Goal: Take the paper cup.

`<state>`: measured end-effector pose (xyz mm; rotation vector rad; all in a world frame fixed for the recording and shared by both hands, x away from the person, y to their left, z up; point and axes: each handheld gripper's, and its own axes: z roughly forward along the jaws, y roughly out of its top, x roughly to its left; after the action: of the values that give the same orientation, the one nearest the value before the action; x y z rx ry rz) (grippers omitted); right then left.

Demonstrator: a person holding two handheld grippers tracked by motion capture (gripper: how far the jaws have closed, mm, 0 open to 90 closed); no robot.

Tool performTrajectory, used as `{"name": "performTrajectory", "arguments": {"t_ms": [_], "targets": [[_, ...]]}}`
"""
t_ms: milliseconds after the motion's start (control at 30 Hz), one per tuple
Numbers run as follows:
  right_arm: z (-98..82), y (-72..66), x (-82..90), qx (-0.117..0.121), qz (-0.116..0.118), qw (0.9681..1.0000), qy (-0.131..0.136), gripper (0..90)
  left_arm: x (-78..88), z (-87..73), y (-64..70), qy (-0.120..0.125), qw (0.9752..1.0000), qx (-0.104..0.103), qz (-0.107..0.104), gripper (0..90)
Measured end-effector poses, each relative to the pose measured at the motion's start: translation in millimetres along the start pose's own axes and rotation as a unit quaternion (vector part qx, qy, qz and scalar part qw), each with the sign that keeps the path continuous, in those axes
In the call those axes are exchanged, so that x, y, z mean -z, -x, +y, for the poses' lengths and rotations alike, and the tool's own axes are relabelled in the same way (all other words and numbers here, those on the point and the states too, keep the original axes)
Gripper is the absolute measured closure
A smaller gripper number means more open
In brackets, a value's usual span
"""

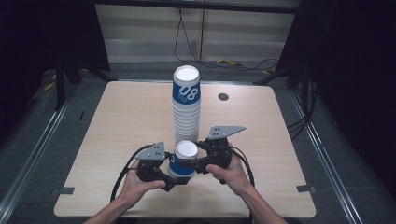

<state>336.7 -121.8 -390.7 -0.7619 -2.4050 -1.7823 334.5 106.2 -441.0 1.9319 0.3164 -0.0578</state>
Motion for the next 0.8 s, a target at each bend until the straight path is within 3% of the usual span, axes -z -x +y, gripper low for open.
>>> {"name": "performTrajectory", "arguments": {"t_ms": [533,700,800], "targets": [[-0.6,-1.3,0.3,0.01,0.001,1.0,-0.001,29.1,-1.6,0.2,2.2,0.012,0.9999,0.001,-0.001,14.6],[-1.1,-2.4,-0.8,0.012,0.0,0.9999,-0.006,29.1,-2.2,1.3,3.5,0.008,1.0,0.0,-0.003,17.4],[-1.3,-1.2,0.7,0.01,0.004,0.9999,-0.004,28.5,0.4,3.2,3.1,-0.001,0.9999,-0.011,0.0,19.7]]}}
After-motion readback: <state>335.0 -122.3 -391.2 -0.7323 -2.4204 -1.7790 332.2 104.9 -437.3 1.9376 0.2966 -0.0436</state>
